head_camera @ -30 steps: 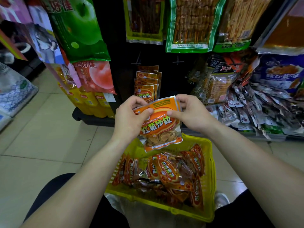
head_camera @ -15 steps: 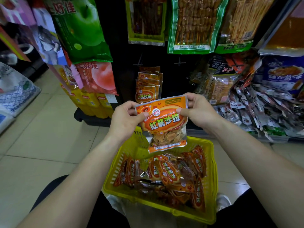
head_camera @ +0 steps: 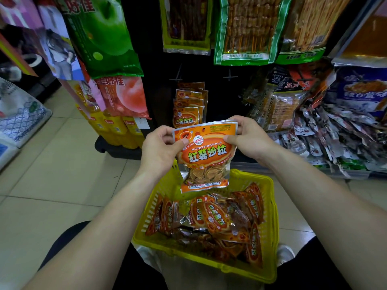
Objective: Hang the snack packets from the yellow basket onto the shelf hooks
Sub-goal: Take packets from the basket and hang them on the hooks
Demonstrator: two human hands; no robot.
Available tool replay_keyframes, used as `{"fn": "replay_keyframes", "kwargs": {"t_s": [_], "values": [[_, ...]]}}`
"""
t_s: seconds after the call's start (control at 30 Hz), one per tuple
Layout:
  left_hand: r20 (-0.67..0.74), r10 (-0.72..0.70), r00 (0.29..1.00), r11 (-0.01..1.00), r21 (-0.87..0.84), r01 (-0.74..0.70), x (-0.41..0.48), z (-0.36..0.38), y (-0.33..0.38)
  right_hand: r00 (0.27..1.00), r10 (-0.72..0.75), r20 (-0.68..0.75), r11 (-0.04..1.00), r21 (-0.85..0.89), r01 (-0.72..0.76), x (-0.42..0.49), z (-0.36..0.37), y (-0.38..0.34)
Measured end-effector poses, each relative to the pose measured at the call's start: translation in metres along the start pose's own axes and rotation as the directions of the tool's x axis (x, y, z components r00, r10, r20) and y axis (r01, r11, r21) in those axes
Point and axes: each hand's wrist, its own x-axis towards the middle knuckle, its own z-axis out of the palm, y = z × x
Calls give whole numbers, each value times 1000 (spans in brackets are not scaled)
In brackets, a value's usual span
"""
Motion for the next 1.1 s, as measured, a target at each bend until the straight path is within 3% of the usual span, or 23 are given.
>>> {"fn": "replay_keyframes", "kwargs": {"t_s": [0.3, 0.43, 0.53, 0.7, 0.83, 0.97, 1.1], "values": [[-16, 13, 1000, 999, 38, -12, 4, -1, -5, 1000, -3, 3, 999, -36, 3, 7, 1, 1], [11, 30, 999, 993, 112, -31, 3, -1, -4, 994, -112, 8, 965, -238, 110, 9, 1, 0], [29, 55, 998, 983, 176, -59, 1, 1, -4, 980, -167, 105, 871, -450, 197, 8, 3, -3], [66, 77, 995, 973, 214, -89, -1, 6, -8, 954, -179, 239, 756, -588, 289, 5, 18, -10], [65, 88, 994, 971, 219, -100, 3, 7, -12, 967, -187, 172, 661, -706, 254, 8, 24, -12], [95, 102, 990, 964, 237, -122, 7, -2, -20, 975, -213, 60, 652, -734, 188, 9, 26, -15], [103, 13, 995, 952, 303, -43, 12, -15, -39, 970, -243, -29, 652, -745, 141, 24, 19, -17]]}}
